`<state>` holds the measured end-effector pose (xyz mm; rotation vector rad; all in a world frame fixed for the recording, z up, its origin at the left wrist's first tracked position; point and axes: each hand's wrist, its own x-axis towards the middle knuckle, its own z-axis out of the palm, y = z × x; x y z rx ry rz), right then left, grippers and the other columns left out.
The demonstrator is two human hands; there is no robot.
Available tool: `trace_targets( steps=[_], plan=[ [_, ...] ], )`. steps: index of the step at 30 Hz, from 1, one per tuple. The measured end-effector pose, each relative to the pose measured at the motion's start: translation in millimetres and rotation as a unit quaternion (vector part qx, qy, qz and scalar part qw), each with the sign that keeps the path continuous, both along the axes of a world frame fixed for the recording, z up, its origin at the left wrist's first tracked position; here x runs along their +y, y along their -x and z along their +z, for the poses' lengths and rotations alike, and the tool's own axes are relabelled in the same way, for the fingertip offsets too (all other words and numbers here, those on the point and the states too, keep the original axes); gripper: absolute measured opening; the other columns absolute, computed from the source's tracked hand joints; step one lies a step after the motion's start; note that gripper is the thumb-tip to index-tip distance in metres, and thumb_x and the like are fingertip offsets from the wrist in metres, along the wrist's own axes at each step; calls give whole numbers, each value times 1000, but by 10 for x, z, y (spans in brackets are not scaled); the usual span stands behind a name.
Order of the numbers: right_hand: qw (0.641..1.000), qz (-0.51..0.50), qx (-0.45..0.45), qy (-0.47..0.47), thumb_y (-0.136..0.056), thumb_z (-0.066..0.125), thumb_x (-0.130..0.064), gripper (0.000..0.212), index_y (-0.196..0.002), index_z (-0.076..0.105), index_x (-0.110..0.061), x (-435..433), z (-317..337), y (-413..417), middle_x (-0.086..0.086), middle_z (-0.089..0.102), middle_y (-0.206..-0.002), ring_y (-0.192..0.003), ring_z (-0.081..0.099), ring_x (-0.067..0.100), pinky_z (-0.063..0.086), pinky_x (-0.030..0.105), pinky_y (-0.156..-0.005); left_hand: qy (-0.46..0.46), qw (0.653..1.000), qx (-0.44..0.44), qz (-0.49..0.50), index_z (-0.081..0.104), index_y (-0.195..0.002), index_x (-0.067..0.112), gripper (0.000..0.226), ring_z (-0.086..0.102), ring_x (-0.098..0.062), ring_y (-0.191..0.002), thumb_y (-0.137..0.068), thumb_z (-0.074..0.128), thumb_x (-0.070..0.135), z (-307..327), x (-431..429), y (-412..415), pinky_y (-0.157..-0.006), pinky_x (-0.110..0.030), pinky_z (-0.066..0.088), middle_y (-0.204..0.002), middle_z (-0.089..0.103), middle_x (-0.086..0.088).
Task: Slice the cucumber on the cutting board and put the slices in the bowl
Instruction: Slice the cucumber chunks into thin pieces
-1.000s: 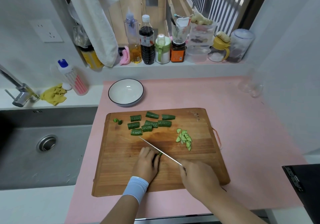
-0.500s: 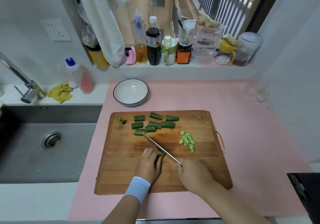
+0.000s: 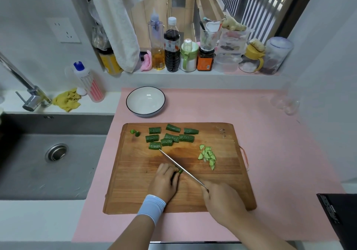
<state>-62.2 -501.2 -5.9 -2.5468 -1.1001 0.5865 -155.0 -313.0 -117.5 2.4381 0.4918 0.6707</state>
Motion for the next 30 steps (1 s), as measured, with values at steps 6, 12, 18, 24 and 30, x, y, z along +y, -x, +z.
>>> trace_targets(
  steps=[6,12,18,24,30],
  plan=[
    [1000,1,16,16,-104,39,-36,29,-114,65,-31,26,0,6,-9,69,-89,-79,63,14,49,30,-68,-3,1000,5,3,67,-91,8,6,53,-18,-85,-88,63,10,-14,-3,4,-87,-13,36,-90,59,-1],
    [998,-5,48,48,-103,40,-29,30,-73,43,-30,269,-21,-7,-9,55,-70,-74,62,20,46,31,-62,-1,1000,5,5,68,-91,7,7,53,-17,-86,-88,63,11,1,-15,8,-88,-12,36,-91,59,-1],
    [998,-6,46,44,-103,39,-31,23,-88,57,-28,369,-1,-7,-4,62,-78,-77,63,22,50,33,-66,-7,1000,4,2,67,-89,7,8,51,-17,-83,-83,71,3,30,-17,19,-85,-13,36,-88,58,0],
    [999,0,2,32,-103,41,-30,23,-88,58,-26,270,15,76,-8,55,-70,-71,59,20,46,32,-62,-2,1000,-14,2,68,-86,6,11,49,-16,-82,-80,74,-1,36,-5,16,-85,-11,35,-84,59,-2],
    [999,-23,-4,28,-103,41,-36,25,-82,53,-32,25,-4,125,-10,59,-71,-66,58,11,48,30,-62,0,1000,-22,-6,67,-86,5,12,49,-18,-82,-79,73,-3,4,10,3,-84,-13,36,-86,59,-3]
  ],
)
